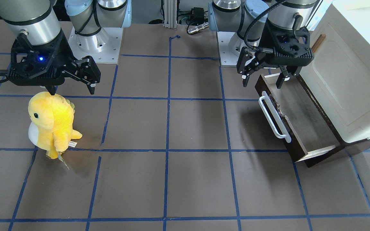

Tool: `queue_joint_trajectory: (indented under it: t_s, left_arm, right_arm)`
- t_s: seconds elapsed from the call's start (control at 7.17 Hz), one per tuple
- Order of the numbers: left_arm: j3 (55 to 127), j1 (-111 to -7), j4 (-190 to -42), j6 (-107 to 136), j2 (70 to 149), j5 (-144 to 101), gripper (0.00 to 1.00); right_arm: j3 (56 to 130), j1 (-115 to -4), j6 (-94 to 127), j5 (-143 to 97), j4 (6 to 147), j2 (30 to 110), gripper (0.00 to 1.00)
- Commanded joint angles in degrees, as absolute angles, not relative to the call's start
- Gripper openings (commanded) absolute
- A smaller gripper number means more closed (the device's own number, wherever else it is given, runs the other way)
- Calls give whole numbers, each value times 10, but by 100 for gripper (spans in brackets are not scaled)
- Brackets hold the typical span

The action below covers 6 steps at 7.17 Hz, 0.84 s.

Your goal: Pull drawer sideways

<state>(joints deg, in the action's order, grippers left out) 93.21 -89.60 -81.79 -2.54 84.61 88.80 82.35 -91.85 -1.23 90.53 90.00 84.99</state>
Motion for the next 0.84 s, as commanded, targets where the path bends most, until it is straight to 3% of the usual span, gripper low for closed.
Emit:
queue_joint_trajectory:
  t_s: [0.0, 0.7]
  left_arm:
    - [931, -890, -838, -18, 837, 876, 100]
    - [938, -890, -832, -12, 838, 878, 100]
  right_arm:
    - [824, -918, -12, 905, 900, 850, 100]
    - [824, -918, -12, 905, 900, 850, 100]
